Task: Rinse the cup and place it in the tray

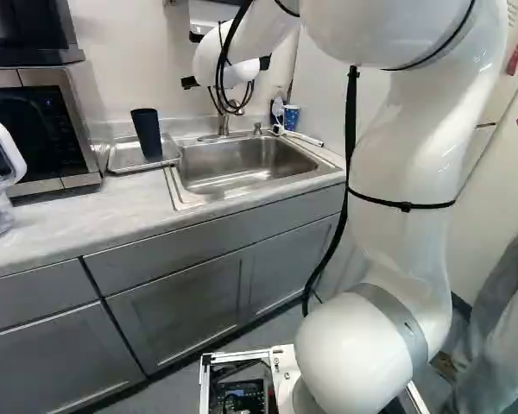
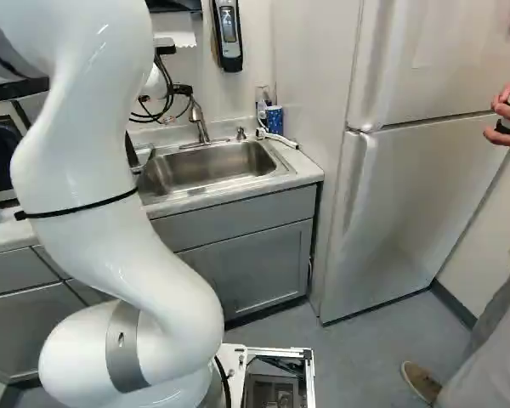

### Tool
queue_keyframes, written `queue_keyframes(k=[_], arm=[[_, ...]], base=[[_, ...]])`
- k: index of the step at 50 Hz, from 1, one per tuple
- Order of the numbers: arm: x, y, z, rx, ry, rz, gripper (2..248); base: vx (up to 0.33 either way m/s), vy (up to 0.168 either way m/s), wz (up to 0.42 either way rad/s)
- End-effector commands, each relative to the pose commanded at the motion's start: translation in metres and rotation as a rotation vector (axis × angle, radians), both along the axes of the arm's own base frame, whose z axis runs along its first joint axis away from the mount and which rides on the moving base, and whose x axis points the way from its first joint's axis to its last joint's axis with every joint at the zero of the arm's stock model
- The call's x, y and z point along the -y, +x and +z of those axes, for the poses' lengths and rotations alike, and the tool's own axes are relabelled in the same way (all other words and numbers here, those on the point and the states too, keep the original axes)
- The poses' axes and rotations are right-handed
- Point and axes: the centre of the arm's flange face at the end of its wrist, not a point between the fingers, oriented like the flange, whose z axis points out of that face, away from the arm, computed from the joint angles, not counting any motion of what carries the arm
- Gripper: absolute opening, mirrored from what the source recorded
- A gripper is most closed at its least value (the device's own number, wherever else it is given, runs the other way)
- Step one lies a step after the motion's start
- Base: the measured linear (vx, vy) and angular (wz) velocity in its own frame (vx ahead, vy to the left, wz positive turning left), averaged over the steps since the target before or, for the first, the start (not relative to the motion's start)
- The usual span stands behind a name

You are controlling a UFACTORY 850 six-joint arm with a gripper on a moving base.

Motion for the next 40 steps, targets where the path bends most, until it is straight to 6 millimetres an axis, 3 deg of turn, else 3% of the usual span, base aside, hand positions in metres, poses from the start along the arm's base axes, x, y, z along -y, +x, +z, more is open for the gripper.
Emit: queue_keyframes(k=[14, 40], arm=[[-0.004, -0.006, 0.0, -0.001, -0.001, 0.01, 247], [-0.025, -0.041, 0.002, -0.012, -0.005, 0.061, 247]], base=[[0.0, 0.0, 0.0], [0.0, 0.0, 0.0]])
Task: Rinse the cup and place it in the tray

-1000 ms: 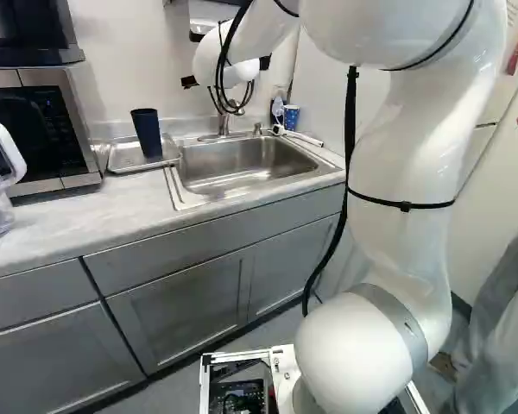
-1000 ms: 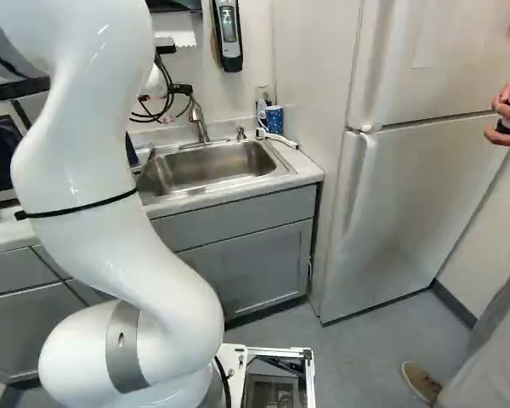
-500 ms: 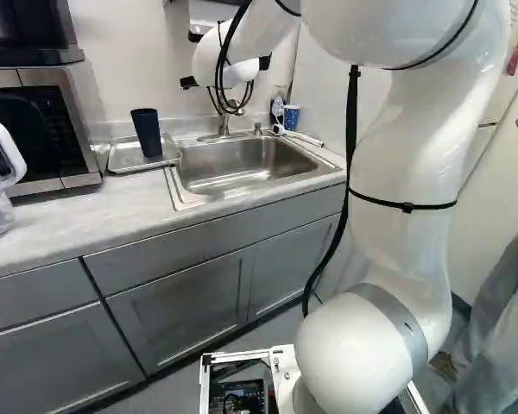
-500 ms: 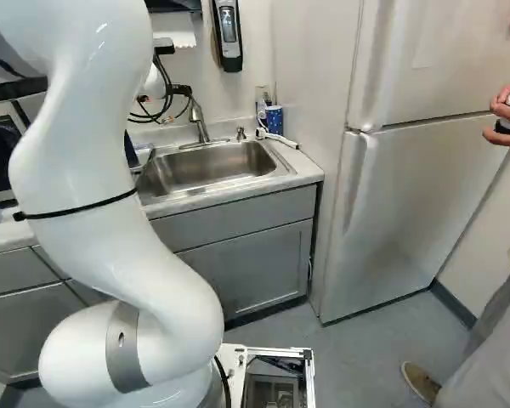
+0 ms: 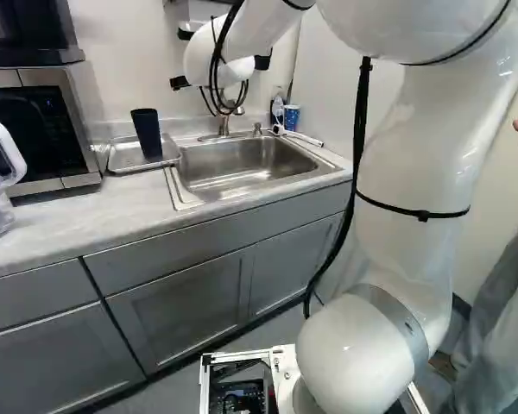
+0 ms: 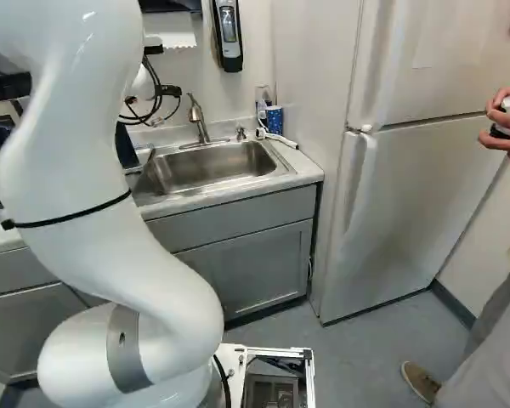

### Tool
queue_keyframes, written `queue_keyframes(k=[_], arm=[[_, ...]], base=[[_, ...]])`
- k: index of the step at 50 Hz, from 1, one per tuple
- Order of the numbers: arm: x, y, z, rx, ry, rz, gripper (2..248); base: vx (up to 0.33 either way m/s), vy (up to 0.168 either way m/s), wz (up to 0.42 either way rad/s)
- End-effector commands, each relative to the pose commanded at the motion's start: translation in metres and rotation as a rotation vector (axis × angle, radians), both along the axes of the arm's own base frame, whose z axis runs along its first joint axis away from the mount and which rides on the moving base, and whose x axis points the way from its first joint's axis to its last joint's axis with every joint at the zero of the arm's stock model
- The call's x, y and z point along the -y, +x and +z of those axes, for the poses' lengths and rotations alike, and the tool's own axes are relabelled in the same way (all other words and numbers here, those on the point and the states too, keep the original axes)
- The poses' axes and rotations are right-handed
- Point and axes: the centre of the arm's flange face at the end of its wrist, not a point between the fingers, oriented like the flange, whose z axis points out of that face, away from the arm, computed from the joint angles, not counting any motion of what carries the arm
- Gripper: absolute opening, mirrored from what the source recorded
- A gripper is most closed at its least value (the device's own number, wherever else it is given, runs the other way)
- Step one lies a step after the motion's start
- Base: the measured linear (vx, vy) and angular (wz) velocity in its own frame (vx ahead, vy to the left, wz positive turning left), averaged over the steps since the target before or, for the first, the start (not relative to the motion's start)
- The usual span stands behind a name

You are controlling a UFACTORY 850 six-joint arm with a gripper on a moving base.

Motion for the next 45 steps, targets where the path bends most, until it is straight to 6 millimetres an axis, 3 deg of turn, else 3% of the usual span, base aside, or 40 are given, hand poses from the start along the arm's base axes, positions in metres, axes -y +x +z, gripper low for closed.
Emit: queue_keyframes(k=[45], arm=[[0.009, -0.075, -0.014, -0.182, -0.093, 0.028, 247]], base=[[0.0, 0.0, 0.0]])
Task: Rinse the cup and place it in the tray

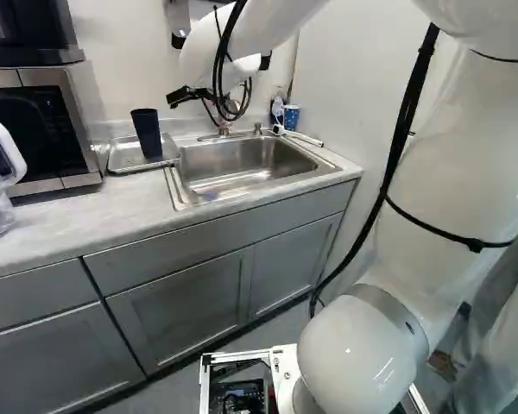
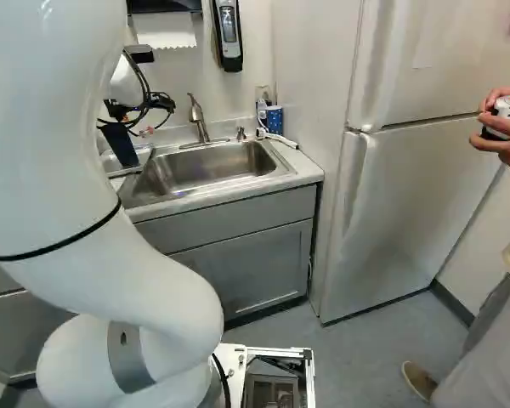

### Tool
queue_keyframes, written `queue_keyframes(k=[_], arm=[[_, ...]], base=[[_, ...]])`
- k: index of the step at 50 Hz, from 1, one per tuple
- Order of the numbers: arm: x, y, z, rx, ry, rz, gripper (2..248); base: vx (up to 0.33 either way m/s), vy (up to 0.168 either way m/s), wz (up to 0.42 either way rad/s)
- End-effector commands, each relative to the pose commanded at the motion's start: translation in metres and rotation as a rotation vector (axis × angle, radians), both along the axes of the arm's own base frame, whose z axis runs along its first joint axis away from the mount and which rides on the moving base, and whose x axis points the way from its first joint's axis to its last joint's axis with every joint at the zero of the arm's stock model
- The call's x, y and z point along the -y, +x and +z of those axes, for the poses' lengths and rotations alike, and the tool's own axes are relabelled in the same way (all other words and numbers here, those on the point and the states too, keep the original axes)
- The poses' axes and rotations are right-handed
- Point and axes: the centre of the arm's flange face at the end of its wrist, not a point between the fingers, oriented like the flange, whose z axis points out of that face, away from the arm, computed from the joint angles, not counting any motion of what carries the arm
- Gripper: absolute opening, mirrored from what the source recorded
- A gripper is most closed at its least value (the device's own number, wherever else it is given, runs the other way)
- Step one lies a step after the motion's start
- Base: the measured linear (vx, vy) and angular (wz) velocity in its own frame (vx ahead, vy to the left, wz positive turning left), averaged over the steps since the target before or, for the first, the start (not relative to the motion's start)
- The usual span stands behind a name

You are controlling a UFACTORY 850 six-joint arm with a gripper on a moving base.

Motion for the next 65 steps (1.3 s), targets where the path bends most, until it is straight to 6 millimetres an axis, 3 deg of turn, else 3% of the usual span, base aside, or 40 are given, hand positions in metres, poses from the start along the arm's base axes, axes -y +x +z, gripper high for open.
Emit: queue_keyframes(k=[17, 49, 65], arm=[[0.028, -0.022, -0.008, -0.094, -0.049, -0.038, 247], [0.087, -0.038, -0.024, -0.281, -0.13, -0.149, 247], [0.113, -0.041, -0.025, -0.292, -0.126, -0.202, 247]], base=[[0.0, 0.0, 0.0], [0.0, 0.0, 0.0], [0.0, 0.0, 0.0]])
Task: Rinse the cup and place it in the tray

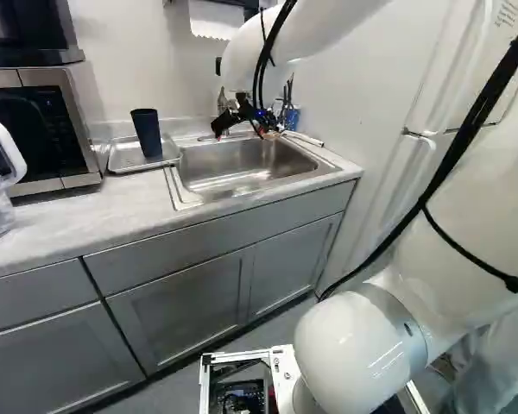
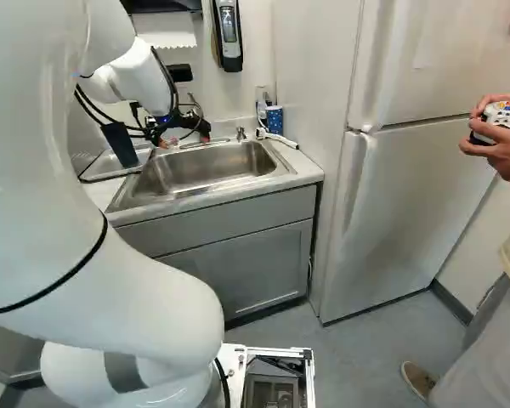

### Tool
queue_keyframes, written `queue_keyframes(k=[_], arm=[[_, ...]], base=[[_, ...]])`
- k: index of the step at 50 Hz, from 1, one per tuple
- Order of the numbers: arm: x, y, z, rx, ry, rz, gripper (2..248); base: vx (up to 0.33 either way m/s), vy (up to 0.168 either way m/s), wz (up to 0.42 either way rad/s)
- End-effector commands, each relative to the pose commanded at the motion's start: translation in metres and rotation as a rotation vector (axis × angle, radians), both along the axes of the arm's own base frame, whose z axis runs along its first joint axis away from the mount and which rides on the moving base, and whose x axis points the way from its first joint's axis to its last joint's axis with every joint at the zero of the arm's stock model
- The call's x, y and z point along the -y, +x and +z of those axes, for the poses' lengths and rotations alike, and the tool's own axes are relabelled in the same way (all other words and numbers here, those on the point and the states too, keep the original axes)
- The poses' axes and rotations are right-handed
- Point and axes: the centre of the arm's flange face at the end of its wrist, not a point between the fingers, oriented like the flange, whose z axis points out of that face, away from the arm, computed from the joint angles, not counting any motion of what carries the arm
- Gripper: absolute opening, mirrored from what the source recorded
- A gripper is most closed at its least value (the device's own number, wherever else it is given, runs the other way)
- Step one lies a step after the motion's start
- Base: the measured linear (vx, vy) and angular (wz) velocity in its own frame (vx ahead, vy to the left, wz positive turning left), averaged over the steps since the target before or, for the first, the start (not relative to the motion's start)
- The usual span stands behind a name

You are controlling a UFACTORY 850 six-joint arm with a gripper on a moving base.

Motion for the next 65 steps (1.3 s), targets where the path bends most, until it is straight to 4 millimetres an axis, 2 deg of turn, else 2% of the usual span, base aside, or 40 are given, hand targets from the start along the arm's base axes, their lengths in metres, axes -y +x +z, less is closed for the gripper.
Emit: queue_keyframes(k=[9, 45, 65], arm=[[0.013, -0.001, 0.0, 0.001, 0.0, -0.027, 247], [0.013, -0.001, 0.0, 0.001, 0.0, -0.027, 247], [0.014, -0.002, 0.02, 0.042, 0.011, -0.029, 247]], base=[[0.0, 0.0, 0.0], [0.0, 0.0, 0.0], [0.0, 0.0, 0.0]])
